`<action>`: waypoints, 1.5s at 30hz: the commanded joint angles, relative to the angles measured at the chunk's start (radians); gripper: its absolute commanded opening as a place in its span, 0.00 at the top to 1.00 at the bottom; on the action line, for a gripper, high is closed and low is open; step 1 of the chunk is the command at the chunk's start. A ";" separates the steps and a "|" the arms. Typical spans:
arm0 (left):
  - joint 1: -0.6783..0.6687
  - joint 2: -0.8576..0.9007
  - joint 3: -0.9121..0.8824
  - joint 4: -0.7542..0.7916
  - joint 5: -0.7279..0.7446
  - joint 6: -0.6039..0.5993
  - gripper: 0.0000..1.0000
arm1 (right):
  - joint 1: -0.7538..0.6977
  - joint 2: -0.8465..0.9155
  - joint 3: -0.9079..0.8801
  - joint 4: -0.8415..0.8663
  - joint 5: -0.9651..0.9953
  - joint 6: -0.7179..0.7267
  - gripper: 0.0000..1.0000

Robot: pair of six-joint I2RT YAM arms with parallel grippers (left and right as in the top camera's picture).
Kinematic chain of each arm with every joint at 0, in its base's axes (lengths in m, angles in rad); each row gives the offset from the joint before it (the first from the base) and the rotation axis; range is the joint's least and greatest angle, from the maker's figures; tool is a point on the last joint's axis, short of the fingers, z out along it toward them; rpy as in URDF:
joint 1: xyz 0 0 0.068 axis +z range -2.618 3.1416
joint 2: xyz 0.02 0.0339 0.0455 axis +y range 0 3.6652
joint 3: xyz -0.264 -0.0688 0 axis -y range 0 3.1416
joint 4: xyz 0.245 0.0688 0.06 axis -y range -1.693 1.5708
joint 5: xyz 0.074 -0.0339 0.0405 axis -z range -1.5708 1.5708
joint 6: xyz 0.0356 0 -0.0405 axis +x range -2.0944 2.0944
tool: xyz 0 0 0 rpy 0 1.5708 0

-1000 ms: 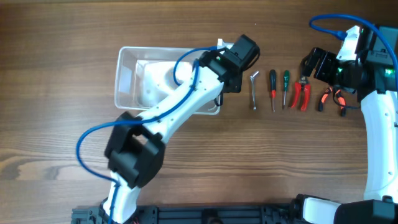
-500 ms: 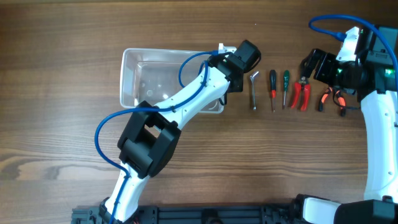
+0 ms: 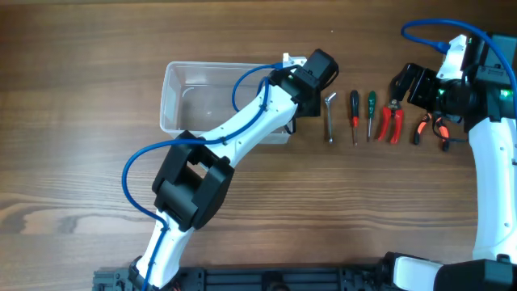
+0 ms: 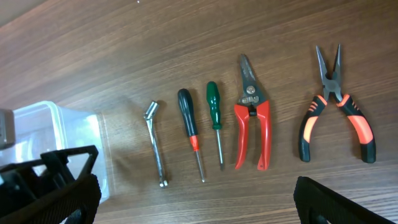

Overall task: Pack container
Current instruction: 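Slide the container right toward the tools with the left gripper, then release the container and retract the left arm to the side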

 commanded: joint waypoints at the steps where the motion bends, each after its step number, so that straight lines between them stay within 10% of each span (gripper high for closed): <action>1: 0.010 -0.055 0.101 -0.026 -0.037 0.048 0.12 | 0.001 0.000 0.022 0.008 0.014 -0.009 0.00; 7: 0.016 -0.105 0.140 -0.071 -0.073 0.085 0.24 | 0.001 0.000 0.022 0.011 0.014 -0.008 0.00; 14: 0.016 -0.128 0.140 -0.264 -0.118 0.228 0.94 | 0.000 0.000 0.022 0.012 0.014 -0.009 0.00; 19: 0.023 -0.225 0.140 -0.388 -0.267 0.228 0.96 | 0.000 0.000 0.022 0.024 0.044 -0.009 0.00; 33: 0.719 -0.595 0.140 -0.468 -0.225 0.232 0.60 | -0.184 0.047 0.023 0.076 0.092 -0.093 0.01; 39: 1.033 -0.545 0.137 -0.466 0.045 0.280 0.01 | -0.300 0.159 0.023 0.061 0.191 -0.142 0.00; 45: 1.167 -0.496 0.137 -0.482 0.100 0.280 0.00 | -0.343 0.310 0.023 0.056 0.201 -0.178 0.01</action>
